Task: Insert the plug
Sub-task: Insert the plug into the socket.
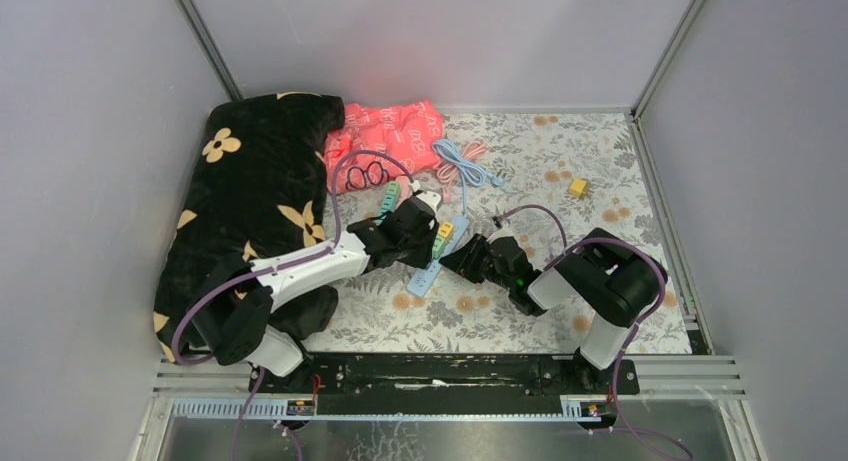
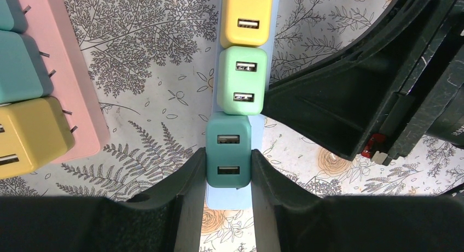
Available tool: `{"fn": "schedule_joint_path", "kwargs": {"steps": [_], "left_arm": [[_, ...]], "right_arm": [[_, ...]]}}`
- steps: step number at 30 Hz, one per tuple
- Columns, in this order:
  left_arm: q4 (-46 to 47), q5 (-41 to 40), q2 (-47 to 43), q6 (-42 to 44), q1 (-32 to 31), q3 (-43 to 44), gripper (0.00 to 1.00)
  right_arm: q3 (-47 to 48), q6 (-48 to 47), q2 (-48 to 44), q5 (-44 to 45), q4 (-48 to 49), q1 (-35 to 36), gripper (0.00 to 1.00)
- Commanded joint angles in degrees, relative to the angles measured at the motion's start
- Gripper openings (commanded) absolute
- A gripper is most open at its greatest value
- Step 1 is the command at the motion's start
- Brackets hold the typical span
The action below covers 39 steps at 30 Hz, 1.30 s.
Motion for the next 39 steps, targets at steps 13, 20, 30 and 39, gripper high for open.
{"fn": "schedule_joint_path", "kwargs": {"steps": [13,20,30,39], "left_arm": [[4.6,-1.7,1.2,0.5,-2.3,-2.6,0.00],[5.1,-5.4,1.2,1.1,-2.7,-2.5,0.00],[7.5,-8.6,-0.3,2.4,-2.9,-3.1,0.00],[9.6,-9.2,-1.1,3.5,-2.9,-2.9,0.00]], "right_arm": [[0.9,-1.4,1.9,-3.2,-0.2,1.6,0.31],[0.8,-1.4,1.9,-3.2,-0.1,1.6,0.31],[0.8,-1.4,2.5,-3.4,0.4,1.7,0.31],[0.7,-1.4,2.1,-3.3,0.3,1.6,0.31]]}}
